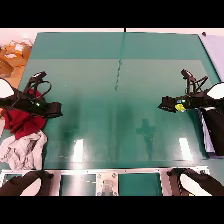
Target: Fold the shirts.
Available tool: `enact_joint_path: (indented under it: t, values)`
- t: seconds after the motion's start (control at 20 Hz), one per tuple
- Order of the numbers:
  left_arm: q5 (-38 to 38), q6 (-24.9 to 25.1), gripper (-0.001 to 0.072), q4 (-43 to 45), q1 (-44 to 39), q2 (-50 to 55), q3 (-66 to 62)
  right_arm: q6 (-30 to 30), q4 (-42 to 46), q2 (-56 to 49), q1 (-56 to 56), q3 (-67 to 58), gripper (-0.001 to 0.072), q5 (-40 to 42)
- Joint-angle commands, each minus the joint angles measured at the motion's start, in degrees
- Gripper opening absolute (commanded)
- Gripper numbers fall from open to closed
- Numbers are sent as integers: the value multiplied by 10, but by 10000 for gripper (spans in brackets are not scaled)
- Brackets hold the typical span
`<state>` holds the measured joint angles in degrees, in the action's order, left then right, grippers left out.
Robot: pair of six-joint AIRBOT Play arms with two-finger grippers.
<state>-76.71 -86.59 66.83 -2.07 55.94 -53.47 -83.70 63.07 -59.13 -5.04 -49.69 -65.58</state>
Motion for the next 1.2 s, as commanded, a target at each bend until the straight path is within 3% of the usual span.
enact_joint_path:
  t: [0.0, 0.35, 0.55, 0.65, 0.7, 0.75, 0.85, 0.9, 1.15]
  values:
    - [0, 0, 22, 0, 0, 0, 0, 0, 0, 0, 0, 0, 14, 0]
    - [0, 0, 21, 0, 0, 0, 0, 0, 0, 0, 0, 0, 14, 0]
    - [56, 0, 22, 1, 0, 0, 0, 0, 0, 0, 0, 0, 13, 0]
    - [74, 1, 52, 68, 0, 0, 0, 0, 0, 0, 0, 0, 14, 0]
    - [77, 0, 488, 140, 0, 0, 0, 0, 0, 0, 0, 0, 13, 0]
    - [78, -8, 715, 221, 0, 0, 0, 0, 0, 0, 0, 0, 14, 3]
    - [94, -34, 720, 377, 2, 2, 0, 0, 0, 0, 0, 1, 14, 33]
    - [108, -42, 720, 414, 12, 3, 0, 0, 0, 0, 0, 1, 14, 44]
    - [199, -39, 720, 416, 134, 76, 2, 0, 0, -3, 0, 3, 14, 74]
